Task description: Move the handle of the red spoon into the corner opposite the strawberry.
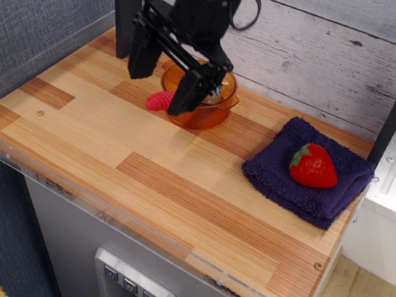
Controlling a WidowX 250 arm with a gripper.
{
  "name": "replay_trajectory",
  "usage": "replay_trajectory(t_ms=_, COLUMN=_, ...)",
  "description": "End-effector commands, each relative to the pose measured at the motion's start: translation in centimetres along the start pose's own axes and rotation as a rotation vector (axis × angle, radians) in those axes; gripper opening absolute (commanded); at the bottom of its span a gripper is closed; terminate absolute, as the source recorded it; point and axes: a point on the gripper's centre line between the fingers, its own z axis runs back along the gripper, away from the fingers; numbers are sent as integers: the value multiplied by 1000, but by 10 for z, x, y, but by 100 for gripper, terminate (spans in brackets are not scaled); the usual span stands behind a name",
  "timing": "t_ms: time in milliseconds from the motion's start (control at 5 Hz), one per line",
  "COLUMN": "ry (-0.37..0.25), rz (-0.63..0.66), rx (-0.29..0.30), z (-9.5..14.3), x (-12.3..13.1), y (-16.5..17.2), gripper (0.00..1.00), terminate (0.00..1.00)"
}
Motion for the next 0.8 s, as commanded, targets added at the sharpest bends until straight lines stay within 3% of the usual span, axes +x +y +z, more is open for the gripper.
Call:
replay_trajectory(t_ms=0, ry=-64, rz=33, rx=4, z=-6, x=8, y=20, gripper=100, terminate=0)
replay_trajectory(t_ms=600, ry=-48, rz=-6, rx=-26, z=-27, x=24, y=21, gripper=100, terminate=0)
